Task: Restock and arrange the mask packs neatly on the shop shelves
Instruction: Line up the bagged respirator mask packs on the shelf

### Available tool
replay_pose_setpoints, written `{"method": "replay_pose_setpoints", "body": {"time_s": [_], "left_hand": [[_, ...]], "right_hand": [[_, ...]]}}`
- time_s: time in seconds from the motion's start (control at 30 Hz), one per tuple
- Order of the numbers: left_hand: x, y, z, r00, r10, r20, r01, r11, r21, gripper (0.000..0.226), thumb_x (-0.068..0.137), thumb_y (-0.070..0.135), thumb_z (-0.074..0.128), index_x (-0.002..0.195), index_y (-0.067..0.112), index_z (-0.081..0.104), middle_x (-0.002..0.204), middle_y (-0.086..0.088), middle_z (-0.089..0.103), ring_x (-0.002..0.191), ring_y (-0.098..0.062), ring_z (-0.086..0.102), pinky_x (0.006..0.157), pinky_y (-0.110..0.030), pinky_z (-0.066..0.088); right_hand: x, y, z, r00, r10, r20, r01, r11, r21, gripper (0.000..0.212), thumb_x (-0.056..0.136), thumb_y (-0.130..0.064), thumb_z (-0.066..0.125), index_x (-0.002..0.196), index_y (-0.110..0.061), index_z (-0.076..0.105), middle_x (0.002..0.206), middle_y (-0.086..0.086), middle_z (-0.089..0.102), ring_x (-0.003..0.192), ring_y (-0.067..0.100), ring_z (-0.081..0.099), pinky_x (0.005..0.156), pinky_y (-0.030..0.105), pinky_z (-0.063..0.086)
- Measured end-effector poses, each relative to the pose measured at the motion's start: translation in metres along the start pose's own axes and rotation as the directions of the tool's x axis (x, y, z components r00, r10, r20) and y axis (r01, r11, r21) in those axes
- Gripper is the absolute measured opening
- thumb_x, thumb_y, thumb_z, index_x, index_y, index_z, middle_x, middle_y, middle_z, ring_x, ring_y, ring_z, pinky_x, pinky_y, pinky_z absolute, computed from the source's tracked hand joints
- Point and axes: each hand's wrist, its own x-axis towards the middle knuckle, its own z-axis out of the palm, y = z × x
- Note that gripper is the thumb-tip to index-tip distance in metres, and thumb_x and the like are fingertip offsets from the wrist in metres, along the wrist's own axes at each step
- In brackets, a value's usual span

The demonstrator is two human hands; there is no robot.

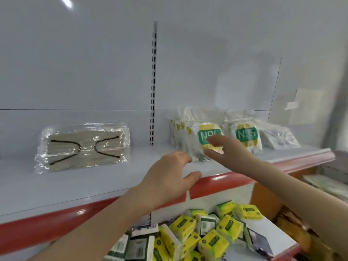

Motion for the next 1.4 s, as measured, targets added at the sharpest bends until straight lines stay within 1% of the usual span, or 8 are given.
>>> {"method": "replay_pose_setpoints", "body": {"time_s": [0.33,0.47,0.57,0.63,0.8,0.9,1.23,1.4], "left_hand": [[0.057,0.076,0.075,0.997,-0.069,-0.02,0.066,0.993,-0.097,0.049,0.089,0.039,0.056,0.132,0.015,0.049,0.135,0.002,0.048,0.124,-0.014,0.045,0.1,-0.026,0.037],[0.084,0.059,0.08,0.974,-0.188,-0.128,0.187,0.982,-0.022,0.07,0.088,0.036,0.059,0.146,0.017,0.025,0.154,-0.007,0.016,0.141,-0.021,0.021,0.11,-0.027,0.023],[0.104,0.032,0.077,0.952,-0.263,-0.156,0.264,0.964,-0.011,0.089,0.08,0.035,0.069,0.148,0.02,0.012,0.144,-0.014,0.019,0.131,-0.027,0.033,0.099,-0.026,0.032],[0.116,0.019,0.075,0.945,-0.32,-0.071,0.32,0.947,-0.007,0.103,0.077,0.037,0.073,0.149,0.025,0.001,0.142,-0.015,0.017,0.121,-0.025,0.041,0.088,-0.021,0.032],[0.146,0.001,0.082,0.917,-0.396,0.045,0.393,0.918,0.058,0.111,0.079,0.034,0.072,0.147,0.029,-0.015,0.147,-0.021,0.01,0.1,-0.018,0.051,0.088,-0.019,0.036],[0.155,-0.005,0.09,0.911,-0.411,0.023,0.404,0.903,0.146,0.108,0.082,0.035,0.069,0.146,0.029,-0.018,0.148,-0.028,0.004,0.108,-0.025,0.055,0.098,-0.026,0.039],[0.166,0.001,0.107,0.904,-0.426,-0.046,0.424,0.874,0.235,0.103,0.085,0.042,0.061,0.144,0.032,-0.023,0.142,-0.024,0.013,0.101,-0.027,0.055,0.093,-0.035,0.048],[0.16,0.003,0.104,0.905,-0.421,-0.068,0.426,0.883,0.196,0.105,0.082,0.044,0.063,0.145,0.033,-0.02,0.136,-0.013,0.024,0.107,-0.023,0.05,0.091,-0.032,0.047]], "right_hand": [[-0.023,0.124,-0.059,0.997,0.048,0.056,-0.045,0.997,-0.065,0.049,0.091,-0.032,0.056,0.134,-0.01,0.045,0.129,0.007,0.054,0.116,0.021,0.051,0.093,0.027,0.038],[-0.005,0.145,-0.057,0.996,0.016,0.083,-0.007,0.994,-0.105,0.06,0.09,-0.034,0.058,0.141,-0.013,0.036,0.138,0.007,0.046,0.117,0.022,0.05,0.096,0.028,0.037],[0.014,0.156,-0.049,0.996,-0.037,0.08,0.05,0.986,-0.158,0.071,0.085,-0.037,0.063,0.144,-0.018,0.029,0.146,0.006,0.036,0.129,0.021,0.04,0.103,0.029,0.032],[0.027,0.163,-0.044,0.994,-0.072,0.086,0.091,0.968,-0.235,0.078,0.083,-0.042,0.065,0.146,-0.024,0.024,0.152,0.005,0.026,0.137,0.023,0.029,0.109,0.032,0.025],[0.054,0.186,-0.031,0.987,-0.067,0.146,0.118,0.92,-0.374,0.085,0.083,-0.047,0.062,0.149,-0.032,0.01,0.158,0.002,0.002,0.145,0.023,0.005,0.116,0.037,0.013],[0.066,0.196,-0.022,0.988,-0.072,0.138,0.117,0.925,-0.361,0.083,0.085,-0.043,0.062,0.149,-0.033,0.01,0.158,0.0,0.002,0.145,0.022,0.007,0.115,0.036,0.015],[0.085,0.207,-0.021,0.983,-0.116,0.14,0.163,0.902,-0.4,0.074,0.088,-0.043,0.057,0.148,-0.03,0.016,0.154,0.002,0.014,0.139,0.026,0.019,0.109,0.034,0.028],[0.085,0.182,-0.023,0.939,-0.339,0.051,0.333,0.865,-0.377,0.059,0.087,-0.04,0.059,0.14,-0.022,0.039,0.153,0.012,0.023,0.142,0.029,0.021,0.111,0.04,0.027]]}}
